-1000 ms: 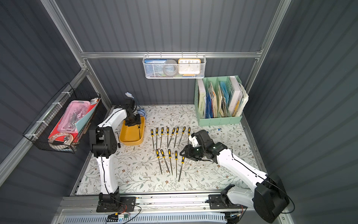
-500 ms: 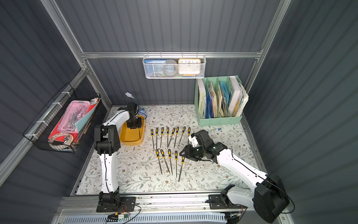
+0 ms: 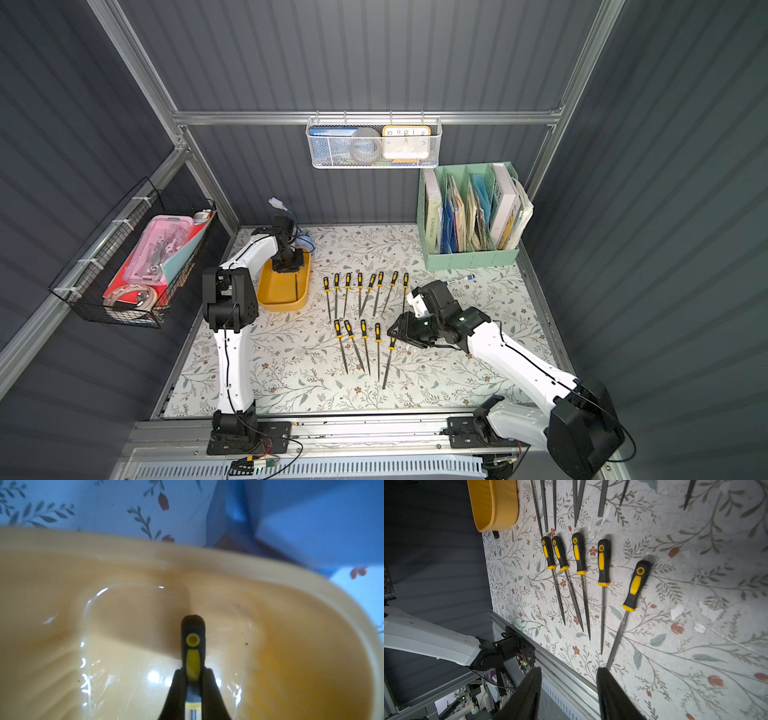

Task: Take the file tool out of the storage box
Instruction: Pick up the file tool from the storage box.

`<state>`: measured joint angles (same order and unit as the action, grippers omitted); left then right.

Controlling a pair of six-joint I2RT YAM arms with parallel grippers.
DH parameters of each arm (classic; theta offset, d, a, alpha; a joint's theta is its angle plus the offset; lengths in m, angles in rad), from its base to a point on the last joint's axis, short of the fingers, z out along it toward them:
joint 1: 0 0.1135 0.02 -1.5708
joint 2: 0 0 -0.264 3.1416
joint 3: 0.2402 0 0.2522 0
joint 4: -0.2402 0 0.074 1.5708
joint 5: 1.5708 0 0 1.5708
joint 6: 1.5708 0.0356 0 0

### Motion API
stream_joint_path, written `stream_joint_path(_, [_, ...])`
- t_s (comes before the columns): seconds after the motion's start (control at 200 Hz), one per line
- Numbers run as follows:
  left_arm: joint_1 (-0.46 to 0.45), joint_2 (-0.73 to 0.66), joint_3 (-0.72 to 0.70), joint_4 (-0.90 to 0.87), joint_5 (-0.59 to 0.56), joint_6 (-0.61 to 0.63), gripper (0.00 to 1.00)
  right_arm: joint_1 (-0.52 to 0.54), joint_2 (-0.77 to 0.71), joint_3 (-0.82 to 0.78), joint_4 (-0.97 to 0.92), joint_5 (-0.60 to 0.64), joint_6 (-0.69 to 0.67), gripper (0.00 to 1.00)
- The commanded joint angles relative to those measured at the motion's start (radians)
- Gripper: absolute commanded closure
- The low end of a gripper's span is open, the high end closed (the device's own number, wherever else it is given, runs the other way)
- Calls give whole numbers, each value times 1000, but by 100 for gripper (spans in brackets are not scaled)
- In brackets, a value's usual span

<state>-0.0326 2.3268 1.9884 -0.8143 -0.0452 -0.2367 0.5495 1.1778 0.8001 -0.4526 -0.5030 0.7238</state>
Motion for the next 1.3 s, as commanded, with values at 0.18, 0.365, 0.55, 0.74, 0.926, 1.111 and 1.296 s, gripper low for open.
stream_joint_path(0.18, [-3,-207,37,-98,75,-67,100,35,183,185,183,-102,59,46])
stream_joint_path(0.365, [-25,-318,-49,-95,133,-111,100,97,454,423,302,-124,79,45])
stream_joint_path(0.55, [-46,-376,-85,-102,155,-134,100,170,746,753,362,-102,108,45])
stream_joint_path(0.74, [-50,-413,-112,-105,168,-145,100,210,989,1061,363,-102,145,45])
stream_joint_path(0.926, [-50,-447,-134,-105,173,-150,100,221,1084,1173,325,-80,146,46])
stream_joint_path(1.111, [-50,-464,-141,-109,178,-152,100,226,1107,1173,341,-58,147,45])
stream_joint_path(1.296, [-50,-480,-166,-105,184,-171,100,236,1130,1197,370,-73,164,69])
